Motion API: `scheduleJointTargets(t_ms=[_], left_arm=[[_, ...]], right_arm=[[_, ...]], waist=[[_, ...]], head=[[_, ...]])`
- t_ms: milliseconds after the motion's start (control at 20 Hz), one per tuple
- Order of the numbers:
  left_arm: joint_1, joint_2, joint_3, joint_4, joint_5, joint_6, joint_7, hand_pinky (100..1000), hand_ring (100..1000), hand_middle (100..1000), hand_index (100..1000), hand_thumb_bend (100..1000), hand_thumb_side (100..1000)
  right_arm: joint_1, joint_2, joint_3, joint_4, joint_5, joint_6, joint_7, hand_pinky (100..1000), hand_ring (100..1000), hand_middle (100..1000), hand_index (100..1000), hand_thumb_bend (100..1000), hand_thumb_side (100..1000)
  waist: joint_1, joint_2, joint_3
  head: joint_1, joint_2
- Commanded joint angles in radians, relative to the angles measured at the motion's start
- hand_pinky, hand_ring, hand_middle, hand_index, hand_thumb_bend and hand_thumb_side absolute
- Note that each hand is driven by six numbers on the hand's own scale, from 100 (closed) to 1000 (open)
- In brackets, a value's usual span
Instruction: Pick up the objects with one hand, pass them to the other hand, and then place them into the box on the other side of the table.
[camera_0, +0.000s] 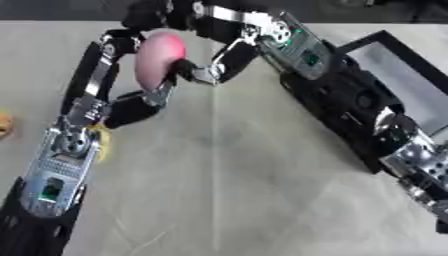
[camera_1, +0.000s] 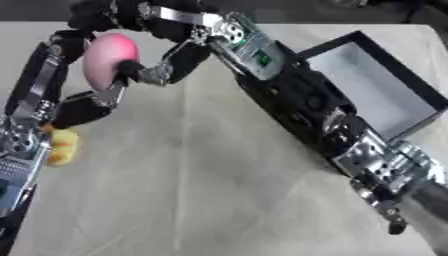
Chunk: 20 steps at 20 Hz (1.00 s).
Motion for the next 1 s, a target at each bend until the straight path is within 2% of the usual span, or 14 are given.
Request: scheduleJointTargets(t_ms=[50, 200, 450, 1000], left_arm=[[-0.021, -0.002, -0.002, -0.028, 0.010, -0.004, 0.002, 714, 565, 445, 408, 100, 147], [-0.020, 0.000, -0.001, -0.030, 0.013, -0.004, 0.006, 714, 565, 445, 408, 100, 145], [-0.018, 0.004, -0.001, -0.032, 0.013, -0.002, 0.012, 714, 565, 445, 408, 100, 143], [-0.020, 0.008, -0.003, -0.043, 0.025, -0.005, 0.027, 714, 564, 443, 407, 100, 137]], right_arm=[[-0.016, -0.009, -0.012, 0.002, 0.016, -0.259, 0.253, 982, 930, 853, 1000, 100, 158], [-0.013, -0.011, -0.018, 0.009, 0.020, -0.257, 0.253, 976, 918, 810, 968, 100, 158], [-0.011, -0.021, -0.029, 0.014, 0.025, -0.261, 0.248, 975, 919, 812, 974, 100, 169], [0.000, -0.026, -0.036, 0.037, 0.098, -0.301, 0.231, 975, 922, 815, 984, 100, 188]], waist=[[0.005, 0.000, 0.000], [0.006, 0.000, 0.000], [0.006, -0.001, -0.004], [0.011, 0.002, -0.011]], head=[[0.000, -0.002], [-0.001, -0.002], [0.003, -0.002], [0.000, -0.002]])
